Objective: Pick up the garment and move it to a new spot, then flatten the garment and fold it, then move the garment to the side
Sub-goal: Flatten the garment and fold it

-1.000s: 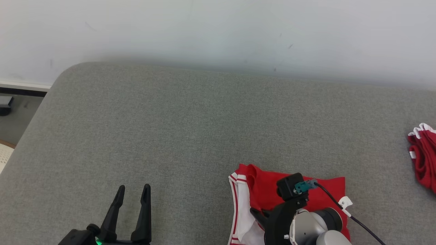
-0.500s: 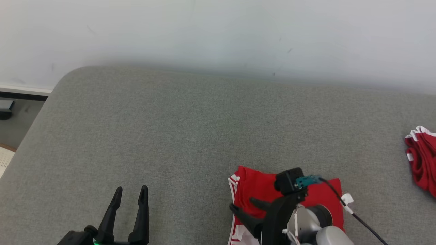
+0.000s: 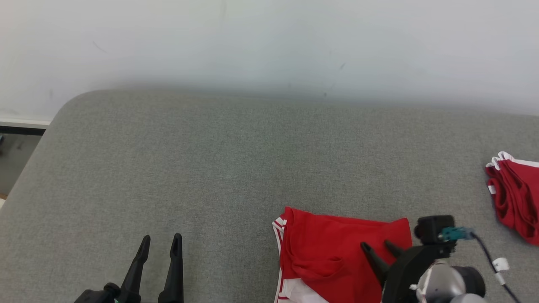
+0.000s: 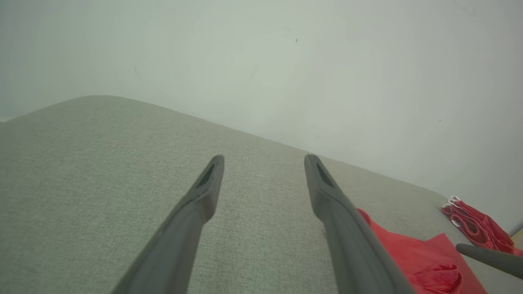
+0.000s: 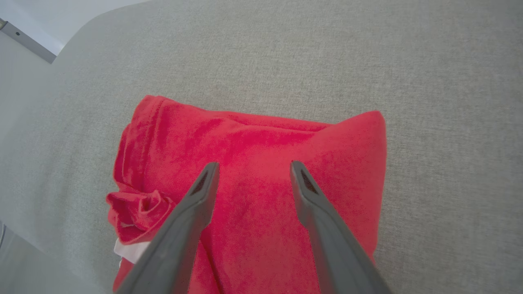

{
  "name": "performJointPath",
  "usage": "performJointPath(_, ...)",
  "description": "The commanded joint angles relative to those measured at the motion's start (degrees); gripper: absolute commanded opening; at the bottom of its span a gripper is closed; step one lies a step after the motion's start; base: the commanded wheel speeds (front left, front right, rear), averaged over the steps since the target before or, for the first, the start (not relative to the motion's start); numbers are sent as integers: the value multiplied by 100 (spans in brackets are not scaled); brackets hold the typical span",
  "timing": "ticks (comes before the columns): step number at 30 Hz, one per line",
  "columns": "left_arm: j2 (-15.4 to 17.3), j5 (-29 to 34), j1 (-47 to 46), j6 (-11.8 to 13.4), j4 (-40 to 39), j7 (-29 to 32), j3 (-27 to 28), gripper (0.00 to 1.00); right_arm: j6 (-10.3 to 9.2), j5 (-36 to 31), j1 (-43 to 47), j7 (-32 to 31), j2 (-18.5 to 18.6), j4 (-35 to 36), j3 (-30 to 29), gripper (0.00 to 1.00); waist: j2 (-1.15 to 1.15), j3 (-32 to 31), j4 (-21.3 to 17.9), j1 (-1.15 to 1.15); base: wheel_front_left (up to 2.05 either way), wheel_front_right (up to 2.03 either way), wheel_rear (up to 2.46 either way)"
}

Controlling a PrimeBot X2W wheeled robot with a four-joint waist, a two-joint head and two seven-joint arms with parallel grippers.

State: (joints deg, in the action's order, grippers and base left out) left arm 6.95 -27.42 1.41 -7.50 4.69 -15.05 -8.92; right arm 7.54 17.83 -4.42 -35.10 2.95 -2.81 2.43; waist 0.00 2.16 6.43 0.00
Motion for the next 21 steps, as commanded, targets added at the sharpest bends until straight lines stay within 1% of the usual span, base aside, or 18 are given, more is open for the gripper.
performJointPath(1, -12, -3, 11, 3, -12, -15, 14, 100, -10, 3, 22, 48, -11, -5, 29, 0, 0, 28, -19, 0, 0, 0, 0)
performJointPath(8, -17, 18, -156, 3, 34, -15, -34, 100, -10, -263, -36, 396, -6, -822, 683, 0, 0, 135, -3, 0, 0, 0, 0)
performJointPath(11, -27, -10, -169, 3, 75, -15, -30, 100, -10, -194, -130, 436, -5, -1072, 1070, 0, 0, 156, 36, 0, 0, 0, 0)
performJointPath(14, -30, -32, -198, 3, 96, -15, -22, 100, -10, -45, -147, 387, -8, -1150, 1559, 0, 0, 155, 67, 0, 0, 0, 0)
performJointPath(20, -37, -51, -212, 3, 122, -15, 11, 100, -10, 215, -140, 71, -4, -1055, 2533, 0, 0, 136, 96, 0, 0, 0, 0)
performJointPath(21, -45, -60, -207, 3, 124, -15, 18, 100, -10, 327, -151, -14, -3, -1039, 2825, 0, 0, 130, 93, 0, 0, 0, 0)
